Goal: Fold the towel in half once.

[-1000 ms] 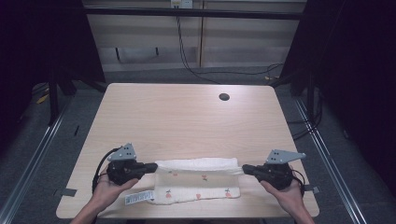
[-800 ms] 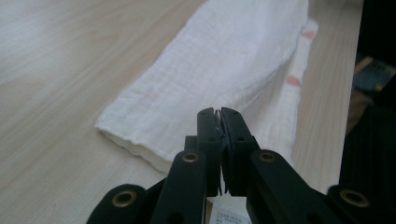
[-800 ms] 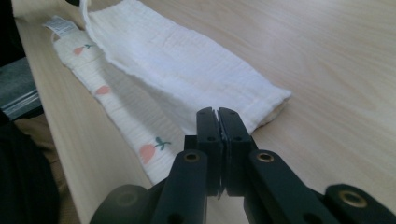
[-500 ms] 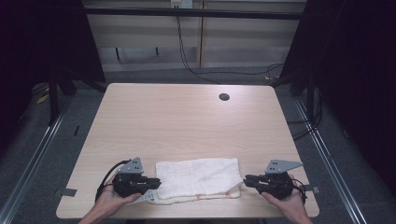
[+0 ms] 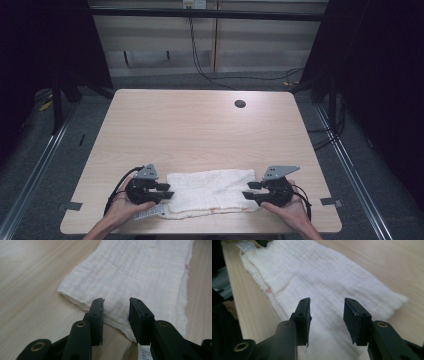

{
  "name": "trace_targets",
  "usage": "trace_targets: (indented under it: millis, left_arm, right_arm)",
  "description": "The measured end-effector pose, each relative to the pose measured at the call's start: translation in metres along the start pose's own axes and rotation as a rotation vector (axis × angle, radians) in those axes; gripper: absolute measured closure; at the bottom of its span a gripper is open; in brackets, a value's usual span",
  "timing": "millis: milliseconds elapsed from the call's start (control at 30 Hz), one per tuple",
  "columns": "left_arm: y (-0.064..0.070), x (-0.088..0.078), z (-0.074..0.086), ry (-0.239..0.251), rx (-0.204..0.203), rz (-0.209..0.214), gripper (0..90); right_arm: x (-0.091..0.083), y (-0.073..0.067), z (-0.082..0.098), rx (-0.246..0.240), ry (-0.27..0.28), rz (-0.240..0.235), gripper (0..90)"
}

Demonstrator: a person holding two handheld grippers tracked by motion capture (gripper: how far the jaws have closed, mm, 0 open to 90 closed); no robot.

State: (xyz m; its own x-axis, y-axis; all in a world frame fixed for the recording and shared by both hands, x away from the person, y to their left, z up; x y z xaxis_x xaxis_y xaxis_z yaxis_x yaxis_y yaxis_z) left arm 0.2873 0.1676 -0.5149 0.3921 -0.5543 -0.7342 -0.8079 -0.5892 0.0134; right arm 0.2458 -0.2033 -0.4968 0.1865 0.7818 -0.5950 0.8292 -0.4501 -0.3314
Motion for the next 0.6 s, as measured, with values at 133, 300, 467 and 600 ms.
trace_targets:
  millis: [133, 300, 467, 600]
  left_arm:
    - [0.001, 0.005, -0.002, 0.019, 0.004, -0.023, 72.3]
    - [0.003, 0.01, -0.007, 0.009, 0.012, -0.029, 78.0]
    - [0.006, 0.016, -0.013, 0.012, 0.008, -0.014, 75.2]
    - [0.006, 0.017, -0.015, 0.002, 0.006, -0.005, 70.1]
  right_arm:
    - [0.007, 0.004, 0.003, -0.001, -0.025, 0.006, 61.6]
    - [0.015, 0.009, 0.011, -0.002, -0.086, 0.035, 67.5]
    - [0.014, 0.011, 0.013, -0.011, -0.088, 0.049, 83.2]
    - [0.009, 0.017, 0.015, 0.0, -0.082, 0.07, 87.6]
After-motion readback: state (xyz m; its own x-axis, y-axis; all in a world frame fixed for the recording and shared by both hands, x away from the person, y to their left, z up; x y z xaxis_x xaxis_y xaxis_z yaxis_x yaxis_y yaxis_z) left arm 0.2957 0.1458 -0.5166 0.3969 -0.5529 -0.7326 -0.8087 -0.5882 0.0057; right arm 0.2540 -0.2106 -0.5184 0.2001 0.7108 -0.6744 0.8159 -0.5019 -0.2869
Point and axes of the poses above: each handheld gripper's, and its own axes: x roughly forward along the jaws, z roughly out of its underside, y roughly to its right, the point moved 3 cm from there along x, roughly forward along the jaws, and after that the axes turned 14 degrees about -z, right-handed, at the moved point
